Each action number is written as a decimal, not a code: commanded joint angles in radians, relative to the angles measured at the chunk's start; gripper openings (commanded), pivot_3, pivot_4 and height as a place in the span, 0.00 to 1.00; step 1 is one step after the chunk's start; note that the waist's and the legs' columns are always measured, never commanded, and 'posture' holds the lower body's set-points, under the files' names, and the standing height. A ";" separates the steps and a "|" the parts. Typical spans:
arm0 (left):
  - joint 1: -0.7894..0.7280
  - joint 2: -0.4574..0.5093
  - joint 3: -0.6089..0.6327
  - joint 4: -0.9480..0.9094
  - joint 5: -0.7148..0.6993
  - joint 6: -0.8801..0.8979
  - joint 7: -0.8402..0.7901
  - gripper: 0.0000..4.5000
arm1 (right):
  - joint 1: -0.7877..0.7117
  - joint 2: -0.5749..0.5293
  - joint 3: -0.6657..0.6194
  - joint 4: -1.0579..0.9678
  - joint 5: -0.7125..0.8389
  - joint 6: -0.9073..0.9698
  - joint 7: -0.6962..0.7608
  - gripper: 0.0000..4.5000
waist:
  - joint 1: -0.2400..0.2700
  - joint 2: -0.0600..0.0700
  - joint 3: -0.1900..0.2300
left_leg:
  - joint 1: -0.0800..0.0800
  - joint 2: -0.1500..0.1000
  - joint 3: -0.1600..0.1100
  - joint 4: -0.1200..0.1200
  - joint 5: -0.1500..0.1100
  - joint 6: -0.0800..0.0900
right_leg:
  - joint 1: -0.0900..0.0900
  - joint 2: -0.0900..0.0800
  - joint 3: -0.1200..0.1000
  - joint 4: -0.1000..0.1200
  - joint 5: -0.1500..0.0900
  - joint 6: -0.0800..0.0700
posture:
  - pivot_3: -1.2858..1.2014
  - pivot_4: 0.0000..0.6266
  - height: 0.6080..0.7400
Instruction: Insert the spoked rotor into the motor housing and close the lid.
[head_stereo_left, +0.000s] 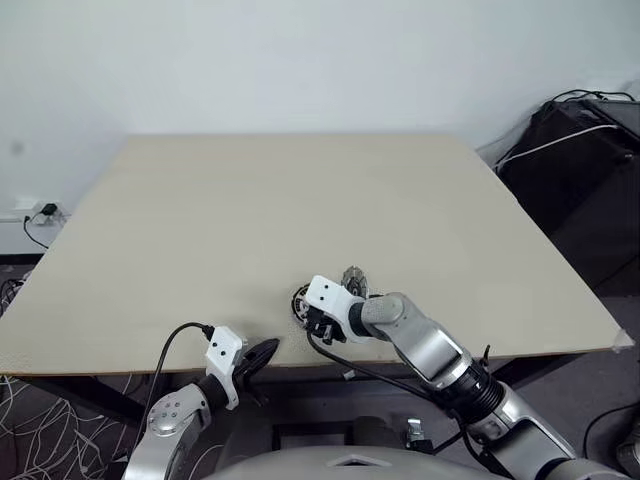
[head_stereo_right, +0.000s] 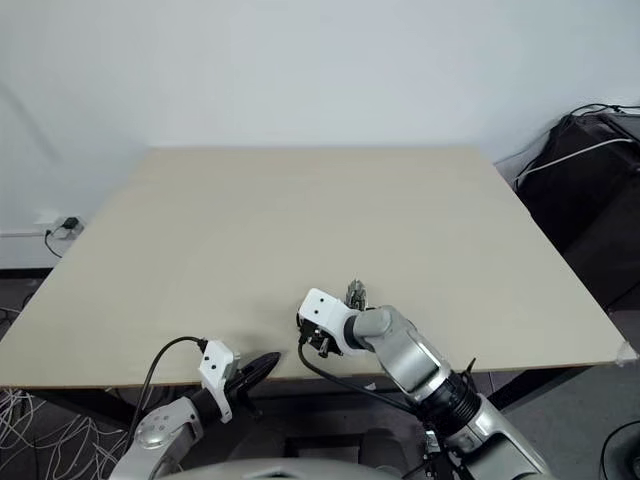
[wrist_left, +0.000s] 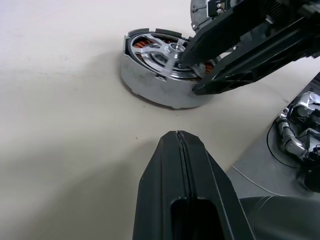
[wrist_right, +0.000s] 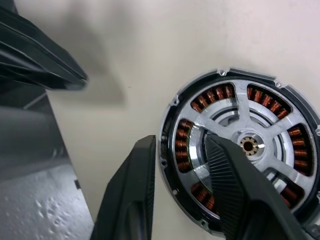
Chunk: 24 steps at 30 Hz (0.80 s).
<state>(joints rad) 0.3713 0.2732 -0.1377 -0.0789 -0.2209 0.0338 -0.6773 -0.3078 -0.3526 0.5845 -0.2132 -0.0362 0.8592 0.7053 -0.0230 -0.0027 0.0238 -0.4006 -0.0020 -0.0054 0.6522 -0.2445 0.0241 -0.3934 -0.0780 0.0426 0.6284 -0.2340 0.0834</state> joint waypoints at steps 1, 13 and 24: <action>-0.011 -0.002 -0.003 -0.010 -0.017 -0.004 -0.005 0.00 | 0.001 0.029 -0.066 -0.091 0.071 0.010 0.011 0.36 | 0.000 0.000 0.000 | 0.000 -0.003 0.000 0.000 0.000 0.000 | 0.000 0.001 0.000 0.000 0.000 0.000 | 0.52 0.00 1.00; -0.018 0.006 -0.011 -0.011 -0.026 0.010 -0.012 0.00 | 0.020 0.214 -0.267 -0.269 0.315 0.104 -0.075 0.22 | -0.001 0.000 0.000 | 0.000 0.002 -0.001 -0.001 -0.002 -0.003 | 0.000 0.001 0.000 0.000 -0.001 0.000 | 0.52 0.00 1.00; -0.024 0.014 -0.006 -0.012 -0.016 -0.010 -0.004 0.00 | 0.068 0.066 -0.404 -0.195 0.098 -0.220 -0.318 0.00 | 0.002 0.000 0.000 | 0.000 -0.004 0.001 -0.002 -0.002 -0.003 | -0.001 0.001 0.001 -0.001 -0.001 0.000 | 0.52 0.00 1.00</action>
<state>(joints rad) 0.3585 0.2816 -0.1476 -0.0789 -0.2377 0.0408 -0.6798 -0.2490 -0.2650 0.2123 -0.4095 0.0993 0.7142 0.4115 -0.0212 -0.0029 0.0239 -0.4002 -0.0058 -0.0044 0.6505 -0.2458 0.0221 -0.3941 -0.0770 0.0434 0.6279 -0.2353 0.0829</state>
